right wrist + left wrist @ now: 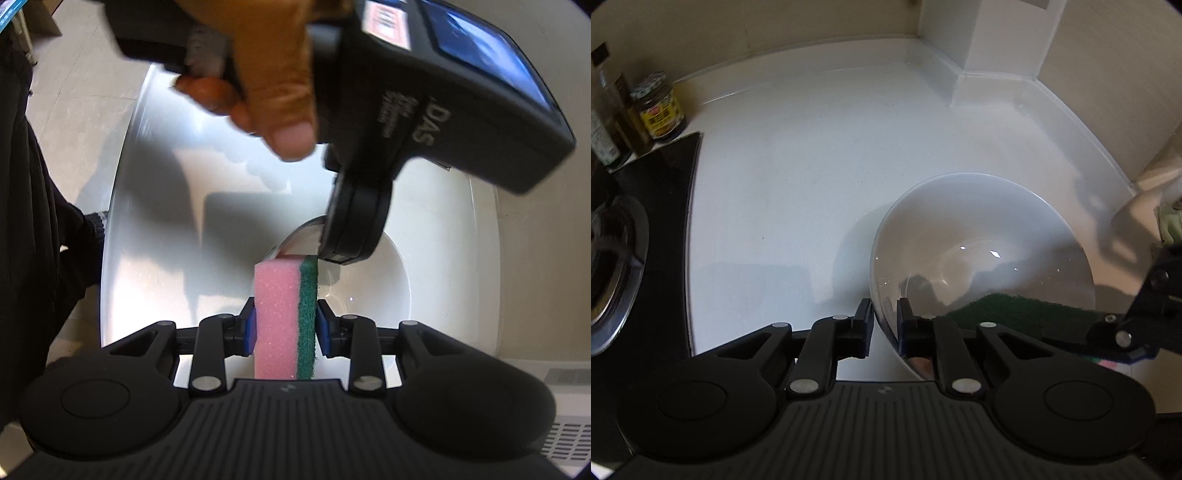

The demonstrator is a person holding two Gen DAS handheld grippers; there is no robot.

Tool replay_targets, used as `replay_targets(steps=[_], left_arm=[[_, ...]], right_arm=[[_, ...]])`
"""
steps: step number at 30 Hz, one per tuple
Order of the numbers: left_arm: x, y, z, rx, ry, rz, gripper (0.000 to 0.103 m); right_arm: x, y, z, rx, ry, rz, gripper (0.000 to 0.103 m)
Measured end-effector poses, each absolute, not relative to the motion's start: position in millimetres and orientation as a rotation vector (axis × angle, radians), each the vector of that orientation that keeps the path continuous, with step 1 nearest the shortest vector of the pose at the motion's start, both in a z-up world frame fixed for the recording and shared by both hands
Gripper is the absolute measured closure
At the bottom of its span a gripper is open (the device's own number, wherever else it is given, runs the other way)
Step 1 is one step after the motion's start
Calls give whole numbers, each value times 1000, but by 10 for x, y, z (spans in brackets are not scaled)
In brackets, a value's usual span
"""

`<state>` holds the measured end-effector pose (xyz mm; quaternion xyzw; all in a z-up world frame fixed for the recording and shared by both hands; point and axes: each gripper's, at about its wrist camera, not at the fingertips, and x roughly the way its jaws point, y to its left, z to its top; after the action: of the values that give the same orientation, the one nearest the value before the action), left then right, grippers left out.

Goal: Clean bowl
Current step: 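Keep holding the bowl rim with the left gripper while the right gripper scrubs the bowl interior, then hold the bowl with the left gripper while the right gripper continues scrubbing inside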

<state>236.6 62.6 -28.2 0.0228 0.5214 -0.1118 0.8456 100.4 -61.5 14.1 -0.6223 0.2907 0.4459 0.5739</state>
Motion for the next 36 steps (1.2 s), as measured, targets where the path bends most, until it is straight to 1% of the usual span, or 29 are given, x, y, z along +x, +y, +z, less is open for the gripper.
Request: replay_targets(steps=[3, 7, 13, 19, 20, 25, 29, 32, 36], left_arm=[[2482, 613, -277, 78, 1105, -247, 95], [2585, 591, -268, 101, 1110, -250, 95], [2360, 634, -215, 46, 1103, -199, 94], [2130, 642, -214, 6, 1084, -140, 92], [2121, 638, -214, 12, 1078, -139, 90], [2221, 680, -203, 40, 1071, -186, 95], [2389, 659, -190, 94, 1077, -222, 97], [2503, 628, -188, 108, 1085, -235, 97], [2455, 648, -150, 72, 1091, -200, 95]], right_arm=[[952, -654, 99, -1530, 654, 1048, 76], [906, -696, 32, -1602, 621, 1026, 76], [912, -695, -14, -1557, 634, 1018, 76], [990, -679, 124, -1517, 654, 1018, 76], [996, -671, 128, -1510, 658, 1013, 76], [976, -613, 231, -1411, 691, 1051, 76], [905, -600, 208, -1456, 663, 1062, 76], [851, -648, 145, -1573, 621, 1040, 76], [871, -678, 151, -1569, 624, 1024, 76]])
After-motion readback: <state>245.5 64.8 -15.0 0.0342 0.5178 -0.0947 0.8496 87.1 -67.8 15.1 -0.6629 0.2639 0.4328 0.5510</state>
